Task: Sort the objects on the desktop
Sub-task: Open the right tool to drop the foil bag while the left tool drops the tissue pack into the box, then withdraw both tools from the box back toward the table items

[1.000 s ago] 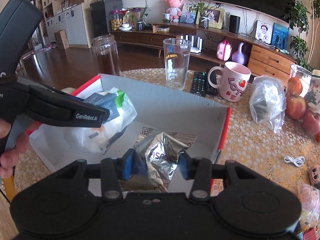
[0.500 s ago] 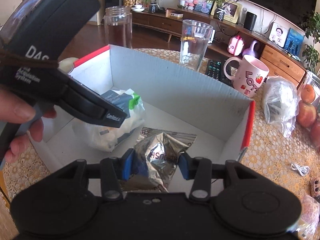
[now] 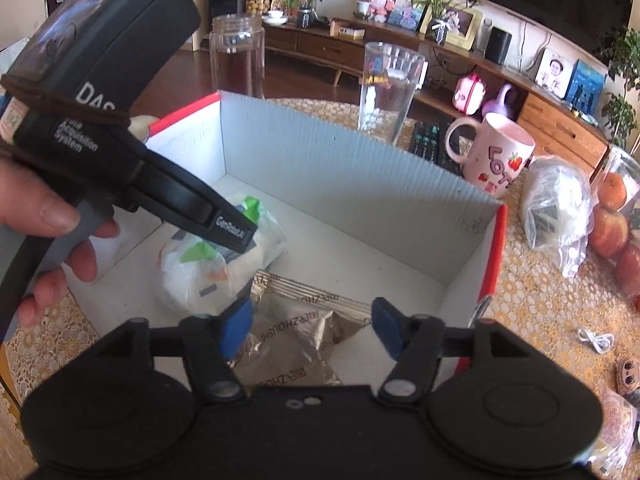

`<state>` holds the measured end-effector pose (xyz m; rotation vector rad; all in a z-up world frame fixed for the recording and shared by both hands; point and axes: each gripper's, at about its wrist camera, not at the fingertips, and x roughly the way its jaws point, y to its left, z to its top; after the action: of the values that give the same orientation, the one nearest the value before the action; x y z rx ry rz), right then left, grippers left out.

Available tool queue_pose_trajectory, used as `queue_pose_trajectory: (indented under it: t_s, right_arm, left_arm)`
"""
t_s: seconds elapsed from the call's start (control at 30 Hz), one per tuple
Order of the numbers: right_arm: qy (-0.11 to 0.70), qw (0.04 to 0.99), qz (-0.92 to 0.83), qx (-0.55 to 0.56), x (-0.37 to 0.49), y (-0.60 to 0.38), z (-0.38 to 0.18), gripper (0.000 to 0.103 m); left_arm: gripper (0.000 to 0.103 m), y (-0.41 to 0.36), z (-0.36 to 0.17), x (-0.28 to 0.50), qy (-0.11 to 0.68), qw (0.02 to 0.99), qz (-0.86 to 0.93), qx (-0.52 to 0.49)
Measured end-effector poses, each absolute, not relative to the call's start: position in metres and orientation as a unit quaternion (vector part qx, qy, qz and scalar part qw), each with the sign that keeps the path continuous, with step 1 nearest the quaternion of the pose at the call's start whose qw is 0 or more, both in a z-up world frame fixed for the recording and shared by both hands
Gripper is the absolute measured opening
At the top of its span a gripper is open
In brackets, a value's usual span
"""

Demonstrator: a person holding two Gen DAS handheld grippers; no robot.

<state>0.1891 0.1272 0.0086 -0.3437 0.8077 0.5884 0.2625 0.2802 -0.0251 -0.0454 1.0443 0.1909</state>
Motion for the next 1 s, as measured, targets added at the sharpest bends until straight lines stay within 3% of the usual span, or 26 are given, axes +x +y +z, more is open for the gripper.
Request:
queue_pose_trajectory:
  t_s: [0.07, 0.53, 0.77, 1.0]
  right_arm:
    - [0.381, 0.863, 0.287, -0.164, 0.186, 0.126, 0.013, 0.067]
    - [0.363, 0.873, 0.304, -0.117, 0.160, 0.088, 0.047, 0.071]
    - [0.348, 0.882, 0.305, -0.093, 0.142, 0.057, 0.061, 0.074]
    - [0.337, 0.888, 0.302, -0.078, 0.127, 0.030, 0.072, 0.078]
  left_arm:
    - [0.060, 0.280, -0.021, 0.260, 0.487, 0.867, 0.097, -0.020]
    - [0.065, 0.270, 0.024, 0.214, 0.433, 0.894, 0.109, -0.041]
    - [0.080, 0.259, 0.042, 0.181, 0.401, 0.906, 0.127, -0.040]
    - [0.086, 0.242, 0.055, 0.152, 0.378, 0.917, 0.126, -0.030]
